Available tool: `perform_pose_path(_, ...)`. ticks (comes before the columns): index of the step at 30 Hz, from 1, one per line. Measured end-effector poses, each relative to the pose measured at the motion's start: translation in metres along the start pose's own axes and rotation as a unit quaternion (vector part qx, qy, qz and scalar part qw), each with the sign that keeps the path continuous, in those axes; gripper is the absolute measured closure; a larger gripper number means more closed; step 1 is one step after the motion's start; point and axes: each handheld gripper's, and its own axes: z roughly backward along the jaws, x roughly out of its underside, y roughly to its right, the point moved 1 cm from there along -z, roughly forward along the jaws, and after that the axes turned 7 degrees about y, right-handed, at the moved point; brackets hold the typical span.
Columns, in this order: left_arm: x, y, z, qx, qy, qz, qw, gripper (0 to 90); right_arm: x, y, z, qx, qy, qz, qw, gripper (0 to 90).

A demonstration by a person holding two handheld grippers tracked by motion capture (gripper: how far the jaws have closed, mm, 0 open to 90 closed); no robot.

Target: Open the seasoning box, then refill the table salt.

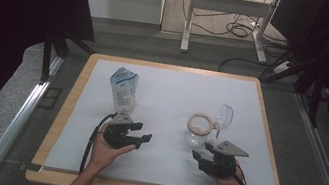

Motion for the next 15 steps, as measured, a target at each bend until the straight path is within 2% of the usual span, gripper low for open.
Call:
perform_pose_path(6, -0.003, -0.006, 0.011, -0.01, 0.015, 0.003, 0.9998, 40.2, 0.0, 0.001, 0.001, 0.001, 0.0, 0.001, 1.0, 40.7)
perform_pose_path(9, -0.003, -0.008, 0.013, -0.008, 0.015, 0.006, 0.9998, 41.1, 0.0, 0.0, 0.001, 0.001, -0.001, 0.001, 1.0, 40.7)
perform_pose_path(15, -0.001, -0.016, 0.021, -0.02, 0.017, 0.012, 0.9996, 42.0, 0.001, 0.0, 0.0, 0.002, -0.002, 0.0, 1.0, 40.7)
